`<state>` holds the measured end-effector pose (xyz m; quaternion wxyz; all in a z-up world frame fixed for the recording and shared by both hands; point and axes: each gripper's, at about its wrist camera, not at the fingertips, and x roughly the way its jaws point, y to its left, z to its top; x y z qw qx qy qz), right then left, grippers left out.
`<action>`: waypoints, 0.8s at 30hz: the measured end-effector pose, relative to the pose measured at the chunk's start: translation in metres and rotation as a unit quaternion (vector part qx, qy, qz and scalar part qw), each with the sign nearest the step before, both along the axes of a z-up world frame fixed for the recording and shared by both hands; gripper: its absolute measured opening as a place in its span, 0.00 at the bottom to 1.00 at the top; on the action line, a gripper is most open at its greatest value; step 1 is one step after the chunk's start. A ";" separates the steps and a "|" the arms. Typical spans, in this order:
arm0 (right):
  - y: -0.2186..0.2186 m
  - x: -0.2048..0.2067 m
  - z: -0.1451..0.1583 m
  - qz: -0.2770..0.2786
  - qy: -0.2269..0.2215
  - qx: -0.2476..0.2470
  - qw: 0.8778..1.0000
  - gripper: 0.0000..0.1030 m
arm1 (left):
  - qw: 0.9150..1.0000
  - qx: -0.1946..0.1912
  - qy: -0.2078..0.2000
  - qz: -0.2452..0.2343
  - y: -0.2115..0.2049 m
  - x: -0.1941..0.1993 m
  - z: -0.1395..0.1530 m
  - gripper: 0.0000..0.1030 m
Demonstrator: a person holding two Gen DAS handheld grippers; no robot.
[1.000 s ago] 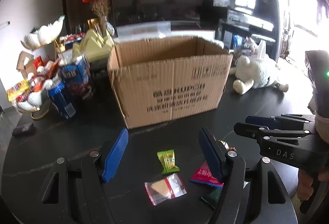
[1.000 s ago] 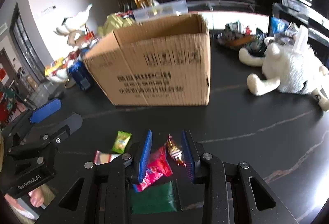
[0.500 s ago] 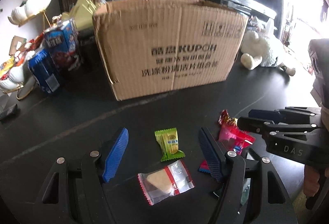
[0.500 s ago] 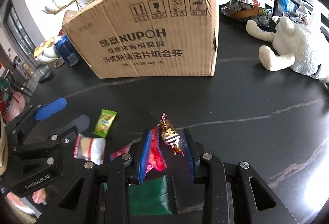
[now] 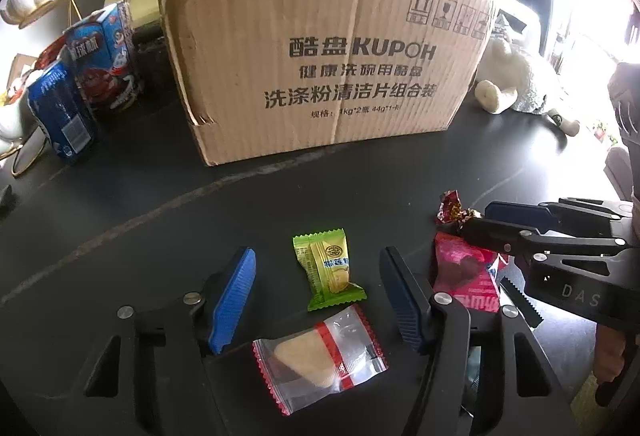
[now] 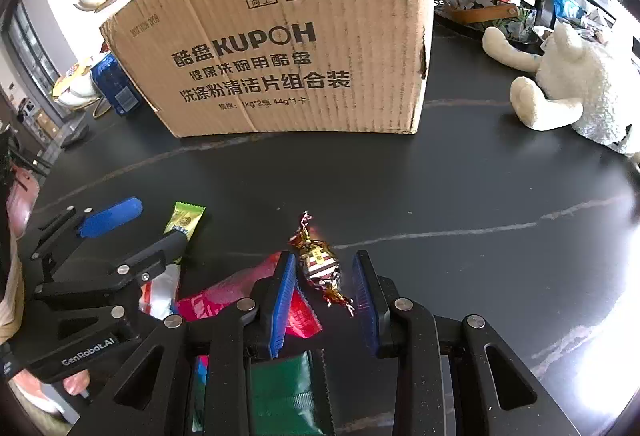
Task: Organize snacks
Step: 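Grasp the green-and-yellow candy with the left tool while the right tool holds the chocolate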
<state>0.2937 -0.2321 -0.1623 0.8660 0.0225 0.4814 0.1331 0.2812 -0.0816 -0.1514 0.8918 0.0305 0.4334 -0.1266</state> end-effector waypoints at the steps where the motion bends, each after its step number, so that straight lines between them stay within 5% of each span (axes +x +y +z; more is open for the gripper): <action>1: 0.001 0.000 -0.001 0.001 0.000 0.000 1.000 0.30 | 1.000 -0.002 0.003 0.000 0.000 0.001 -0.001 0.58; 12: 0.003 0.004 -0.006 0.002 0.006 -0.002 1.000 0.30 | 1.000 -0.003 0.015 0.003 -0.002 0.007 -0.012 0.44; 16: 0.004 0.004 -0.007 0.004 0.003 -0.003 1.000 0.24 | 1.000 -0.001 0.009 0.004 0.000 0.006 -0.012 0.27; 24: 0.009 -0.001 0.000 0.007 -0.022 -0.014 1.000 0.23 | 1.000 -0.011 0.009 0.003 0.003 0.005 -0.011 0.26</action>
